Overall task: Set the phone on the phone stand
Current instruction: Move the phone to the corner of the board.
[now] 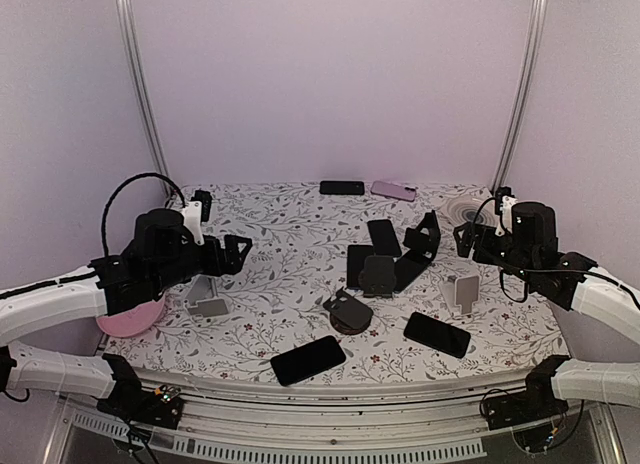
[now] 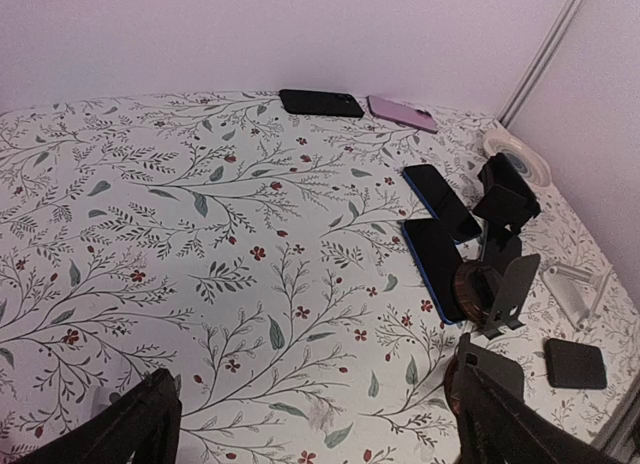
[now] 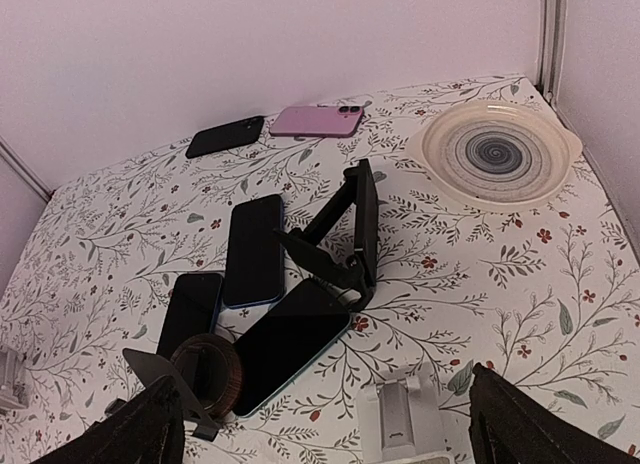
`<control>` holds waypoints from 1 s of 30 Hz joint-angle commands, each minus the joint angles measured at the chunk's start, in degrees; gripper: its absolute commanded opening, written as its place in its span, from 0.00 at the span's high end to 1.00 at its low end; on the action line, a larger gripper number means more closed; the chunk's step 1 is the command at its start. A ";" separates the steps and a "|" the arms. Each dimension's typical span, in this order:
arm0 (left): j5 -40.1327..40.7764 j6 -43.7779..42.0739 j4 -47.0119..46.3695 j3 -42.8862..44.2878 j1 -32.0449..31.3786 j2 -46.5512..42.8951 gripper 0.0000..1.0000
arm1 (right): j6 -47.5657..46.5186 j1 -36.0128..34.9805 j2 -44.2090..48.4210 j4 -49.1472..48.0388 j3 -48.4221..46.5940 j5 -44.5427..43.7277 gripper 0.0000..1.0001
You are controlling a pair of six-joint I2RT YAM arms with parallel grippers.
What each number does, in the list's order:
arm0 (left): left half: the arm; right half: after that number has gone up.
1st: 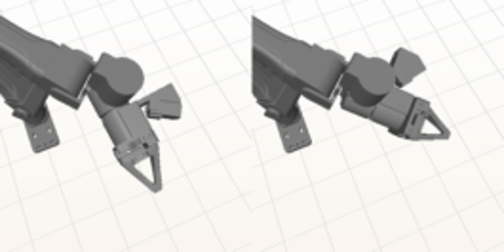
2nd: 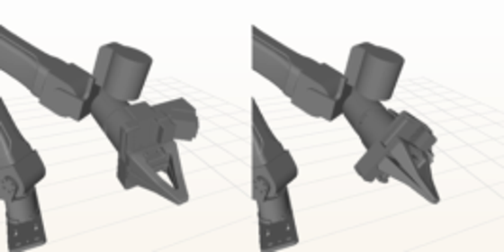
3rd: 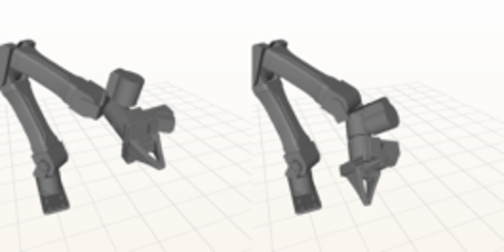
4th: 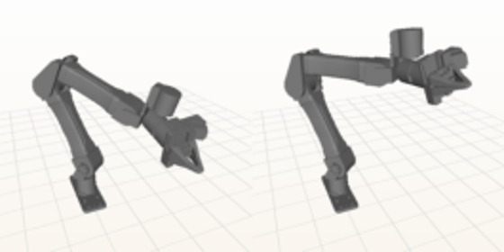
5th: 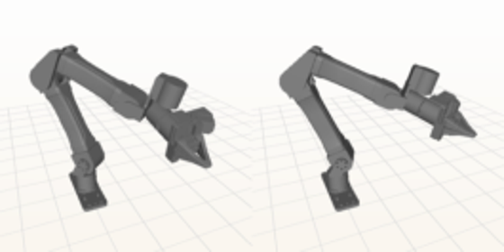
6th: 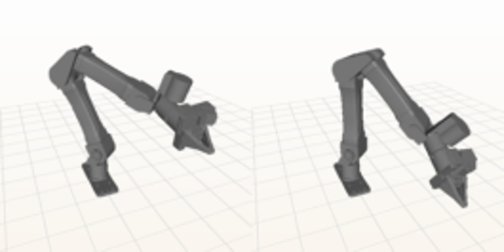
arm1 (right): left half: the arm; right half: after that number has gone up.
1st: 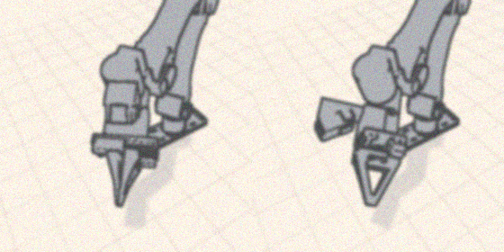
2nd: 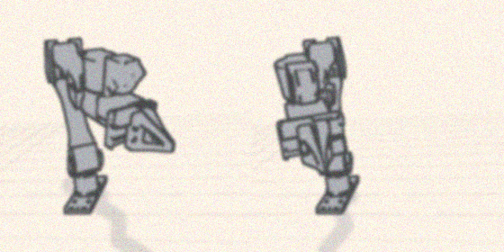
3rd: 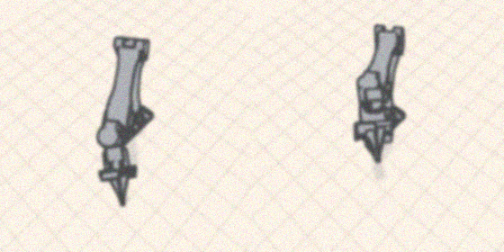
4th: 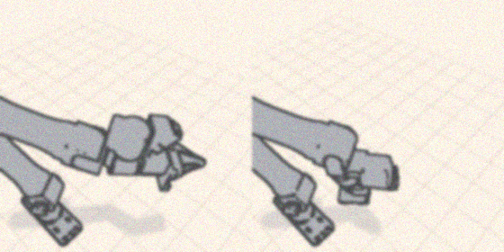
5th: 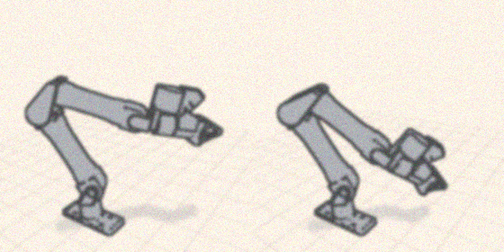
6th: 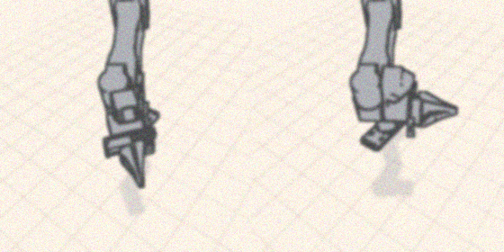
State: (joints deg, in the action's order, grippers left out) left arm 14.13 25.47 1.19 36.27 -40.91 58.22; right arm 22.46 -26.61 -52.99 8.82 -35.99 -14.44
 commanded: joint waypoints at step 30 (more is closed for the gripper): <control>-4.70 1.86 -3.62 -1.39 0.49 1.66 0.03 | -2.36 -0.27 -11.79 -1.29 -1.40 8.53 0.01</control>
State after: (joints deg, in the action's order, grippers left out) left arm 12.23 26.15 0.34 36.12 -40.91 58.61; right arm 20.47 -26.61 -62.63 8.93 -36.03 -8.84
